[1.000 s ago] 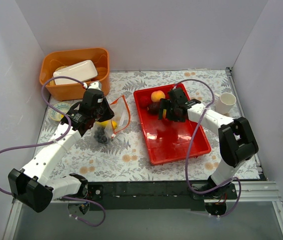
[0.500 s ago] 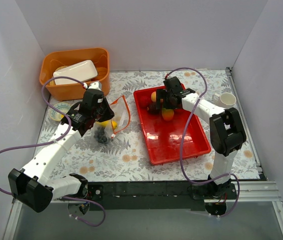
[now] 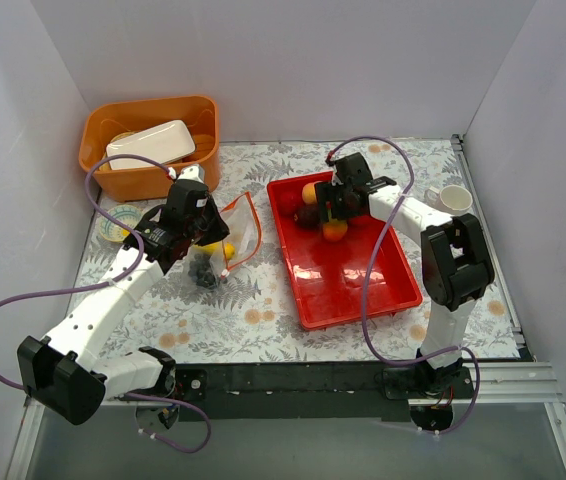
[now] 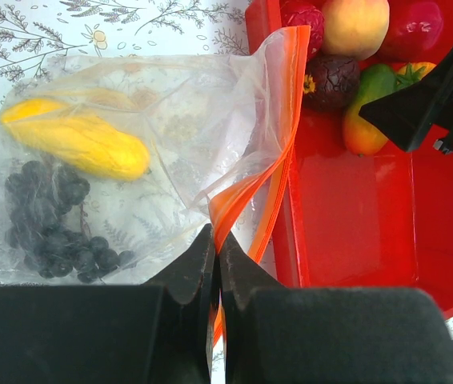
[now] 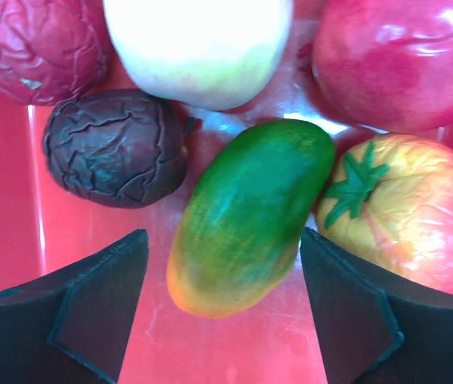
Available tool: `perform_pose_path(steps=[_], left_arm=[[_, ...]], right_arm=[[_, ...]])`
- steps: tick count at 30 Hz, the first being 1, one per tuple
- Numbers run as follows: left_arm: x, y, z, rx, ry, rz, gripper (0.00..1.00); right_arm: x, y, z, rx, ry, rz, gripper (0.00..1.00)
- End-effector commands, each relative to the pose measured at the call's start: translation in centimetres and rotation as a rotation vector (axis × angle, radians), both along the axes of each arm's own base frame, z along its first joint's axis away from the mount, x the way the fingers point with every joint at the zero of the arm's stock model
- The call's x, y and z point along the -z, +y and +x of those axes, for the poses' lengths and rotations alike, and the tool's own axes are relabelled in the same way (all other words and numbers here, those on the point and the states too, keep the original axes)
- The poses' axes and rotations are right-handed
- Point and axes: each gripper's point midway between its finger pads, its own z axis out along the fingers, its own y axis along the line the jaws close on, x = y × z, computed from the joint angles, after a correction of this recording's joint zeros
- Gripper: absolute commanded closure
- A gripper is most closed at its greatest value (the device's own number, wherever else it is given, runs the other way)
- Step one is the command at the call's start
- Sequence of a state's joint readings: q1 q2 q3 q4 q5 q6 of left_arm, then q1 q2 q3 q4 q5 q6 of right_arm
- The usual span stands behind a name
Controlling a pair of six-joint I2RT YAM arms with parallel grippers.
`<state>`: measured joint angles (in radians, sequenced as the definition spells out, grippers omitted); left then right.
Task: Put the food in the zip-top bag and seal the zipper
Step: Pick up the fake fruit from the bin.
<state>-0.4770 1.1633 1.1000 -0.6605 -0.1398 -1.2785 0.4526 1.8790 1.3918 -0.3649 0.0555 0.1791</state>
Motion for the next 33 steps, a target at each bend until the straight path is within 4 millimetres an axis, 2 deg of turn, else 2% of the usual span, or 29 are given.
perform_pose_path(steps=[1,9,12,13,18,20,24,30,31,33], left_arm=[[-0.6,0.1,0.1,0.002,-0.024,-0.003,1.00],[-0.5,-0.1,0.0,0.011,-0.019,-0.010,1.00],[-0.5,-0.2,0.1,0.014,-0.018,-0.013,1.00],[-0.5,-0.3,0.1,0.020,-0.017,-0.015,1.00],[-0.5,-0.4,0.3,0.022,-0.016,-0.015,1.00],[-0.4,-0.5,0.2,0.025,-0.012,-0.014,1.00],[-0.2,-0.6,0.2,0.027,-0.006,-0.016,1.00],[-0.1,-0.8,0.4,0.039,-0.003,-0.012,1.00],[-0.1,-0.8,0.4,0.041,-0.003,-0.012,1.00],[0.0,-0.9,0.5,0.043,-0.002,-0.013,1.00]], right_arm=[[1.3,0.3,-0.7,-0.041,0.042,0.009,0.21],[3.3,-0.5,-2.5,-0.028,0.132,-0.025,0.25],[3.5,-0.8,-2.9,-0.022,0.135,-0.030,0.27],[3.5,-0.9,-3.1,-0.019,0.136,-0.031,0.30],[3.2,-1.2,-3.9,-0.021,0.147,-0.033,0.57],[2.7,-1.2,-4.3,-0.027,0.143,-0.027,0.64],[1.7,-1.5,-4.8,-0.017,0.135,-0.016,0.66],[-1.4,-0.6,-6.2,-0.026,0.111,0.089,0.68],[-2.7,-0.3,-6.2,-0.027,0.085,0.123,0.68],[-3.2,0.8,-7.3,-0.041,0.105,0.200,0.68]])
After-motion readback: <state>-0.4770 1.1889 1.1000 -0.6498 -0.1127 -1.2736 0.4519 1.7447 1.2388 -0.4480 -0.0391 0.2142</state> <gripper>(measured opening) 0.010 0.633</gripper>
